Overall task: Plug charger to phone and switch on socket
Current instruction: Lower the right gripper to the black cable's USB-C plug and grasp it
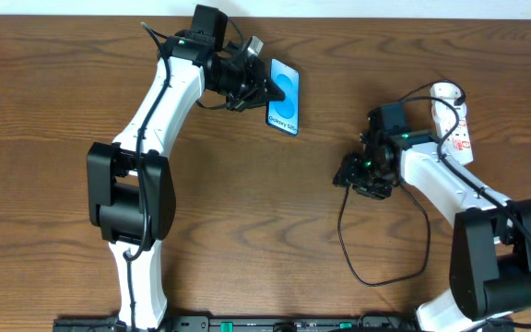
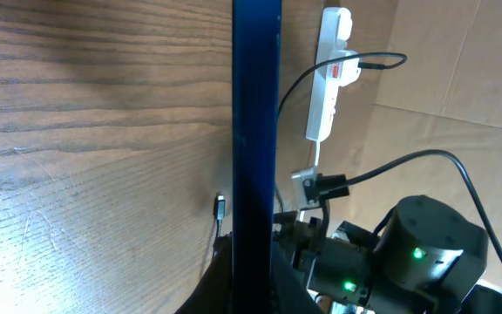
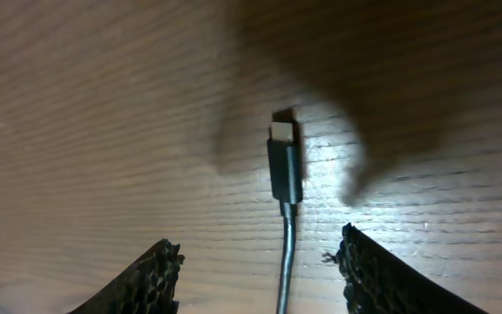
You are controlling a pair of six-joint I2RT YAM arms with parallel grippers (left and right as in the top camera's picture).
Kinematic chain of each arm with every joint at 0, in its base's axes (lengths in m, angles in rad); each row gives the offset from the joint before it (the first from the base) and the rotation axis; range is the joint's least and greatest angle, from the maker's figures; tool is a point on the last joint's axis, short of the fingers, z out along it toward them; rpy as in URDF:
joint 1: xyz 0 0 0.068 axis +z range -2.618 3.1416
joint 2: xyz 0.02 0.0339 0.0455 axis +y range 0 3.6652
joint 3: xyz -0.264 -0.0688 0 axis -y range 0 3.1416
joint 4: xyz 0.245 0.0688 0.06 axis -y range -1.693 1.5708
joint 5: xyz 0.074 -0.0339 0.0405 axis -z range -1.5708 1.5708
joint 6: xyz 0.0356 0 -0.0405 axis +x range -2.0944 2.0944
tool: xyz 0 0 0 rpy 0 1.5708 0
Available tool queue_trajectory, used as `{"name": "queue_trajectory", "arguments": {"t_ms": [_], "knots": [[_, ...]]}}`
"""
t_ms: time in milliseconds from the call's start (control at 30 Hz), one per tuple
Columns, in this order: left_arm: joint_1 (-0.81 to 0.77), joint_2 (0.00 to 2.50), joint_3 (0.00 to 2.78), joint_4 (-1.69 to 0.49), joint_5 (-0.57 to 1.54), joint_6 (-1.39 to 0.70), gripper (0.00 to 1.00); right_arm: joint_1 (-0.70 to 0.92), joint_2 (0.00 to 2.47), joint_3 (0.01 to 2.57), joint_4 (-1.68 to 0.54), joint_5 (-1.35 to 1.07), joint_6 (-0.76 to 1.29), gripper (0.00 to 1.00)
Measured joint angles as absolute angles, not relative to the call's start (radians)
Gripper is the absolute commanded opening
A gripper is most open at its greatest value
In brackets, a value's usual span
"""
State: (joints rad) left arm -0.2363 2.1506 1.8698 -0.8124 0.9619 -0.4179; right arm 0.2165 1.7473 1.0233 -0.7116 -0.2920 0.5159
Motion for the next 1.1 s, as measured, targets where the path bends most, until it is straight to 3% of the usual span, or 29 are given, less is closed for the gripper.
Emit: {"name": "queue_trajectory", "arguments": {"t_ms": [633, 867, 1100], "knots": [[-0.237, 2.151, 1.870, -0.826, 0.962, -0.418, 0.07, 0.229, 1.761, 1.023, -0.708, -0.227, 0.538, 0.52], [-0.236, 2.151, 1.870, -0.827, 0.962, -0.418, 0.07, 0.233, 1.761, 1.021, -0.690, -0.220, 0.539, 0.55], [-0.236, 2.151, 1.870, -0.826, 0.962, -0.418, 0.07, 0.236, 1.761, 0.986, -0.652, -0.211, 0.550, 0.49]]}}
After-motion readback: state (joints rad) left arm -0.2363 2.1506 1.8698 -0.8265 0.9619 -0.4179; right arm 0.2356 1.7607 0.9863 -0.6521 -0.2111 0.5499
